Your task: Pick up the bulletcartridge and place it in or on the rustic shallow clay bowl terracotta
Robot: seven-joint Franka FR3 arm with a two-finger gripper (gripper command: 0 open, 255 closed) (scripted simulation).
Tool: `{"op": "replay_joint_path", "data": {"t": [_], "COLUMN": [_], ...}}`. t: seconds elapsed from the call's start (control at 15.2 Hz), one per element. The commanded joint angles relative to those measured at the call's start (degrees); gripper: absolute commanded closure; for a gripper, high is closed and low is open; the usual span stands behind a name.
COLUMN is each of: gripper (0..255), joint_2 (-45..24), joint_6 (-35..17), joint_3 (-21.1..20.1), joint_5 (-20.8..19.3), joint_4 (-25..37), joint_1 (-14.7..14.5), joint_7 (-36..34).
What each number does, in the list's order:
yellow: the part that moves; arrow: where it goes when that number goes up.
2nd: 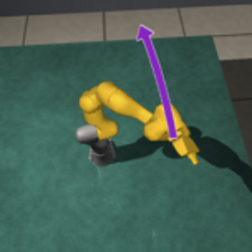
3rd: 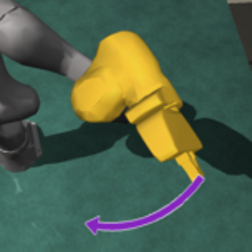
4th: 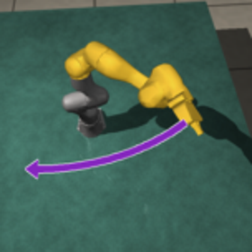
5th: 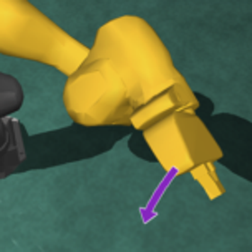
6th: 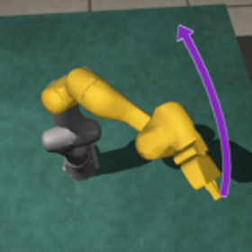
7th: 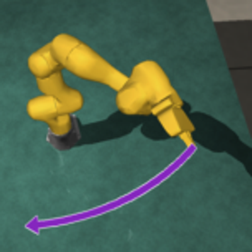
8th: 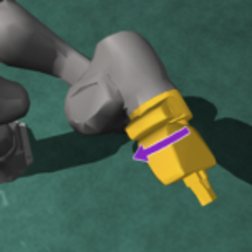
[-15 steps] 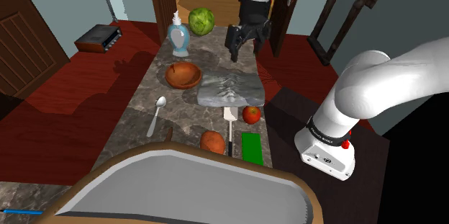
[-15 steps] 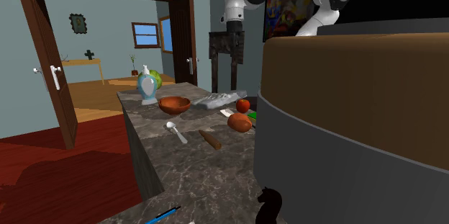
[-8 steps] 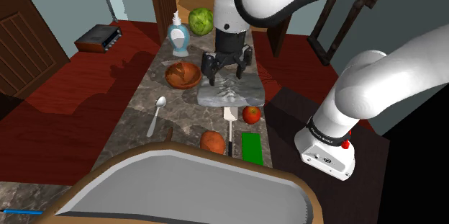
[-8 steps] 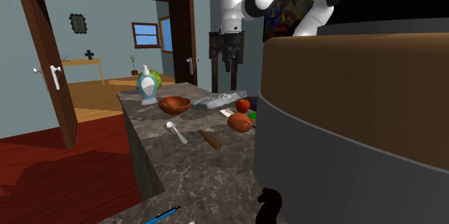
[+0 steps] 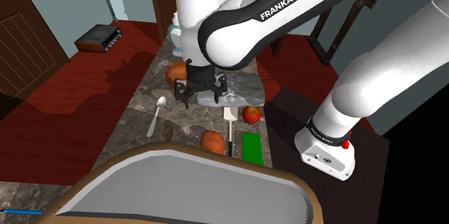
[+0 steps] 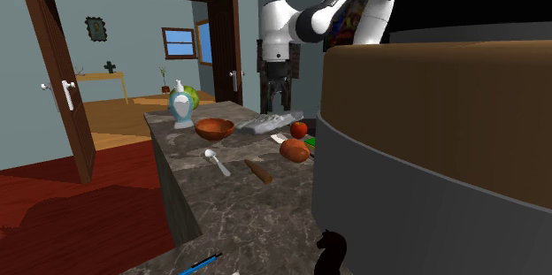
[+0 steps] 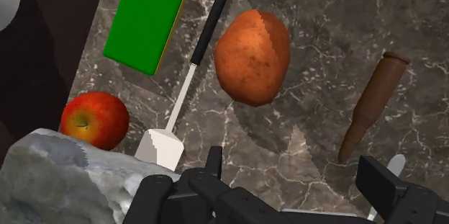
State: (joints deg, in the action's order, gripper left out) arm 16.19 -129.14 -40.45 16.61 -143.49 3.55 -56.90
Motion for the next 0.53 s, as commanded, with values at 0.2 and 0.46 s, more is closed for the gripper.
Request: {"op": "replay_joint_path", "data": {"t": [0.2, 0.46], "gripper": [0, 0], "joint_2": [-15.8, -29.8], "joint_6": [-6.5, -8.0], "joint_3": [-7.5, -5.1], "joint_5": [-13.3, -28.3], "joint_4": [6.4, 13.6], "joint_1": [4.1, 0.2], "joint_7": [-19.4, -36.3]}}
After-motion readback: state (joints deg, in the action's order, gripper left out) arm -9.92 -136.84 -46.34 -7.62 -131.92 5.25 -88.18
